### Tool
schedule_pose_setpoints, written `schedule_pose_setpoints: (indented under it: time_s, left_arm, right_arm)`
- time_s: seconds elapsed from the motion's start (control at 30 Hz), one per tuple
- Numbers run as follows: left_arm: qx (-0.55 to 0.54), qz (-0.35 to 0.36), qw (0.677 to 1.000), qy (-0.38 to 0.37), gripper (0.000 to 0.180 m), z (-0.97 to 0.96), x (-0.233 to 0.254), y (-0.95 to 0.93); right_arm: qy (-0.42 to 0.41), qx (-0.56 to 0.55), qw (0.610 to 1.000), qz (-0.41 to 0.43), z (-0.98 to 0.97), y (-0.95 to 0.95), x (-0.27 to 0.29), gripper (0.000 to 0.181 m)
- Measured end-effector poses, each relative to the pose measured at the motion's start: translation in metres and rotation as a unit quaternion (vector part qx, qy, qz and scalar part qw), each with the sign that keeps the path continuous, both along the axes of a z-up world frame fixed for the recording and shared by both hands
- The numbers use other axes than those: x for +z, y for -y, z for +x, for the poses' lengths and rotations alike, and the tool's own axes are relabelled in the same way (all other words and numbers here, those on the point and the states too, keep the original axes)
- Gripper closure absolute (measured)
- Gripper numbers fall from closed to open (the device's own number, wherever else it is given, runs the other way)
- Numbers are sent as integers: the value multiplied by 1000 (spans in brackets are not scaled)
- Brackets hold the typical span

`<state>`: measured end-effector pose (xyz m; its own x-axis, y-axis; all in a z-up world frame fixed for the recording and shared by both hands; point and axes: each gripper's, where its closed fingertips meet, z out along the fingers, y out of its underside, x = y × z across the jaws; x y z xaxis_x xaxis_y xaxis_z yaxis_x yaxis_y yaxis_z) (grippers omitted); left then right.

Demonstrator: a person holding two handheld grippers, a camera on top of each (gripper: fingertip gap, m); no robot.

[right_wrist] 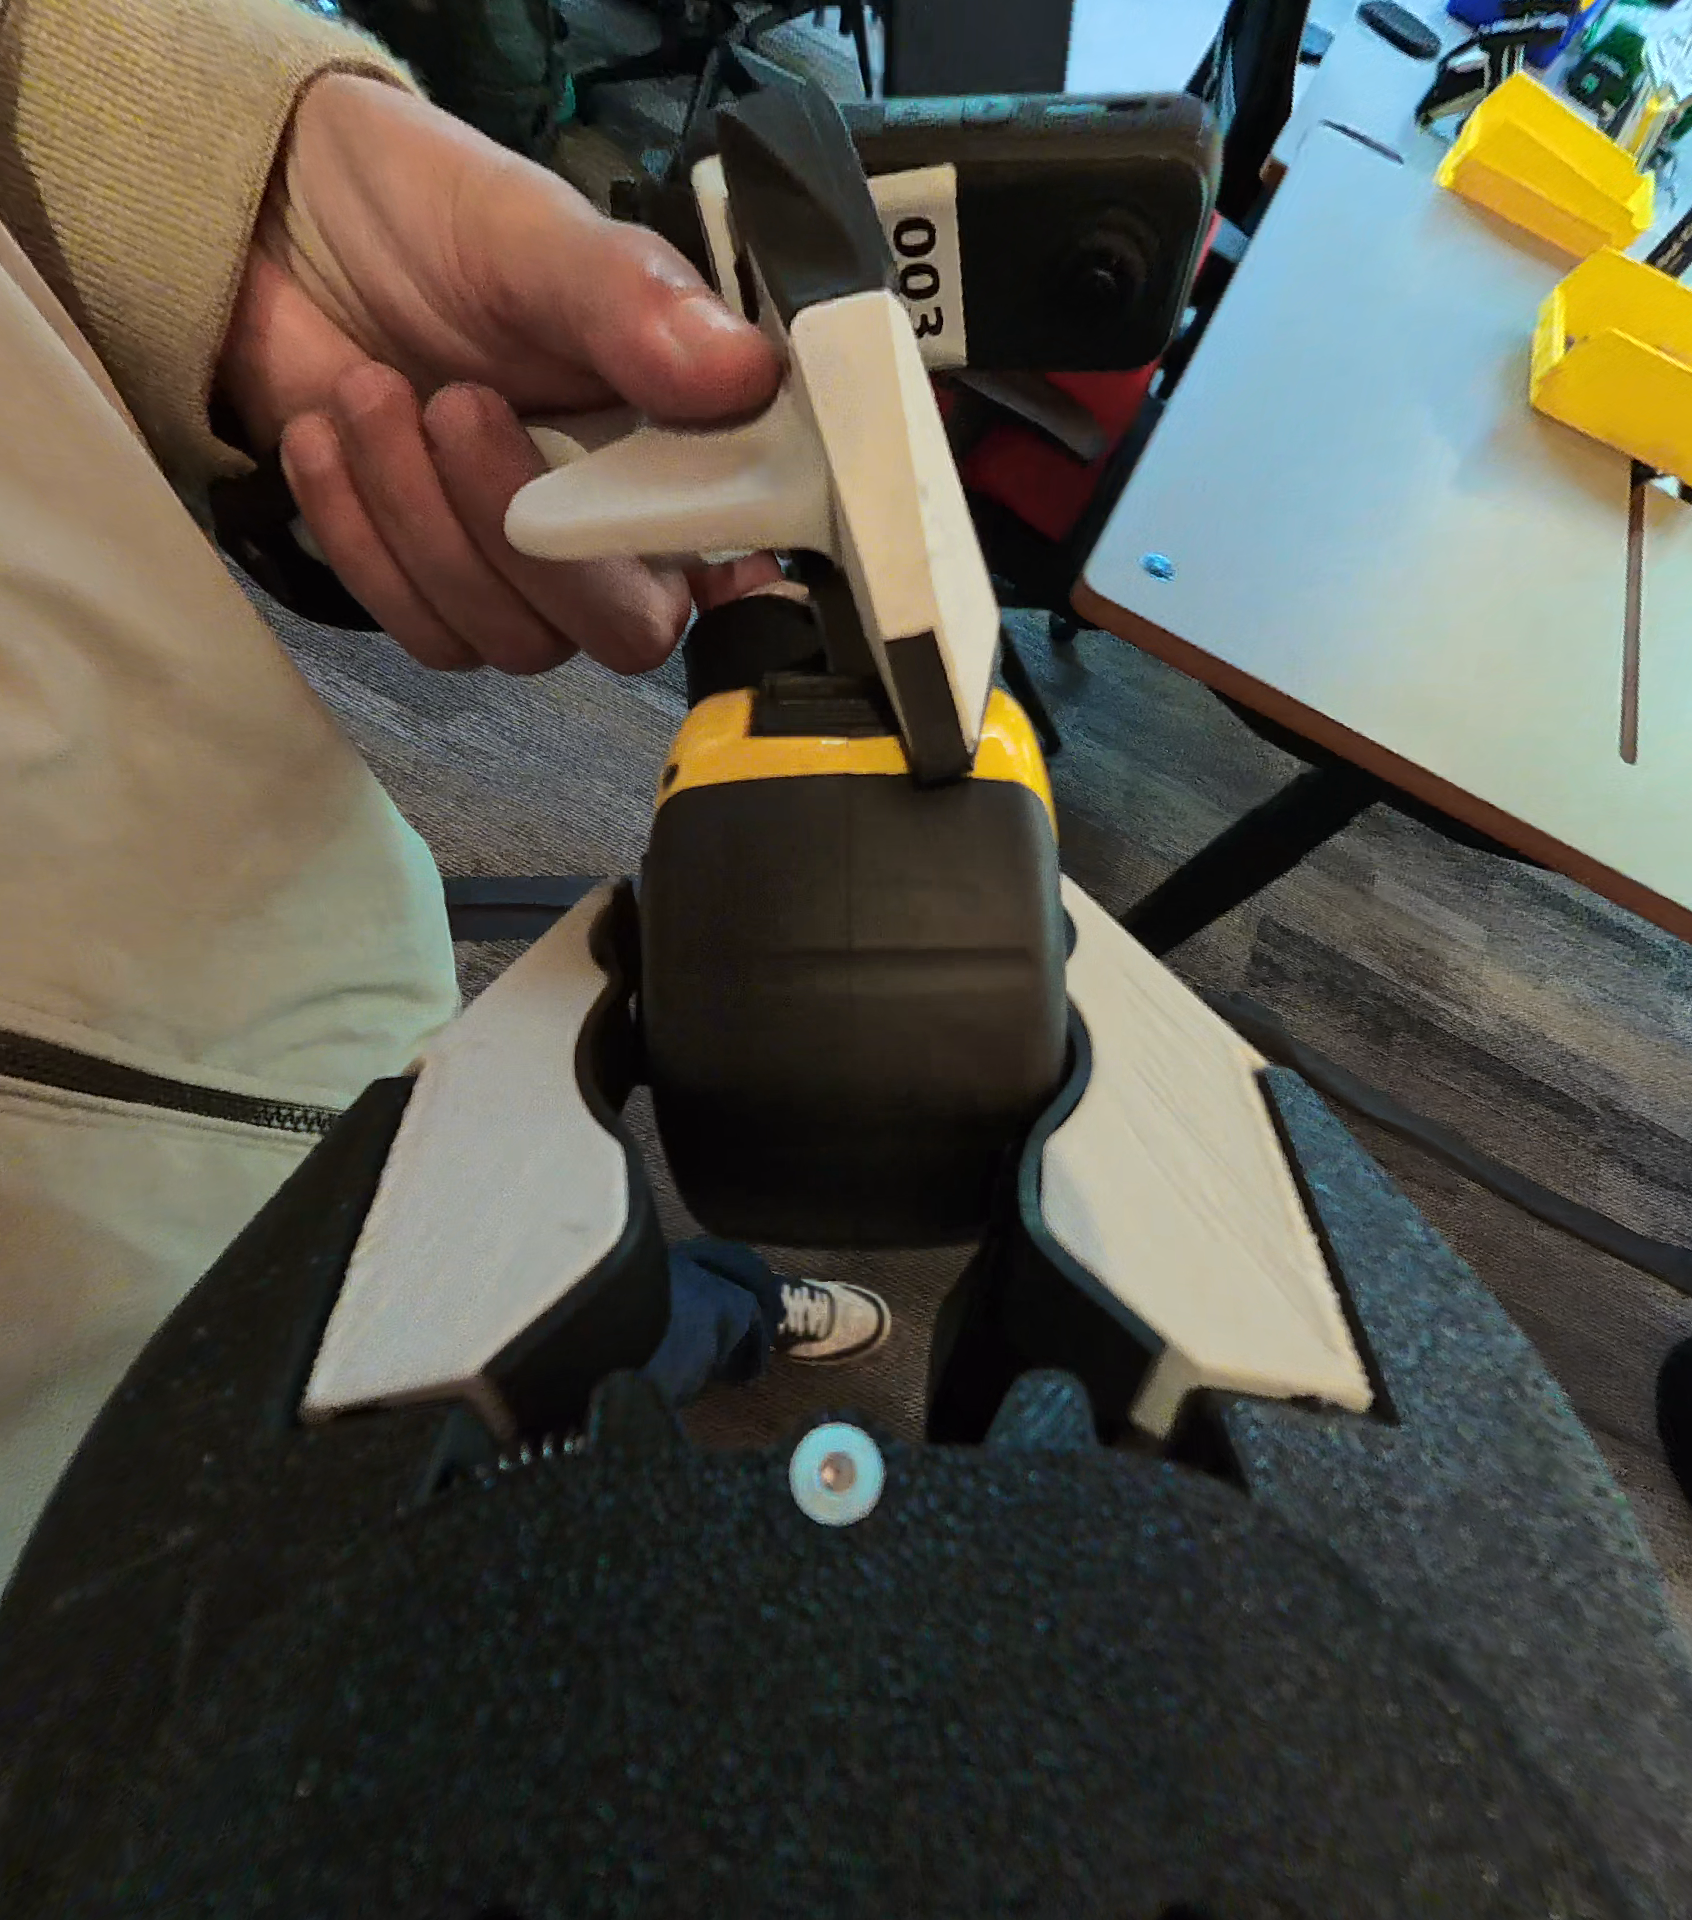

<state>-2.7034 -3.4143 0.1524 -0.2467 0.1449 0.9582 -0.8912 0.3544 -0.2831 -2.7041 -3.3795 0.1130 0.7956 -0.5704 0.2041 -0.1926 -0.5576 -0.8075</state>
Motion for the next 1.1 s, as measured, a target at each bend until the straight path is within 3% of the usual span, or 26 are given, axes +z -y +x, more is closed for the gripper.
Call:
schedule_pose_setpoints:
  time_s: [0.33, 0.7, 0.83, 1.1]
  left_arm:
    - [21, 0, 999, -28, 97, 315, 28, 215]
    - [33, -37, 999, -13, 97, 694, -6, 434]
    - [34, -44, 998, -36, 97, 830, 8, 491]
    - [117, -21, 993, -18, 97, 1117, 24, 565]
  right_arm:
    - [-28, 58, 998, -24, 312, 216, 27, 105]
    - [-19, 53, 996, -63, 692, 439, -7, 105]
    - [-38, 71, 995, -63, 828, 497, 8, 105]
    - [-40, 132, 989, -53, 1111, 573, 23, 105]
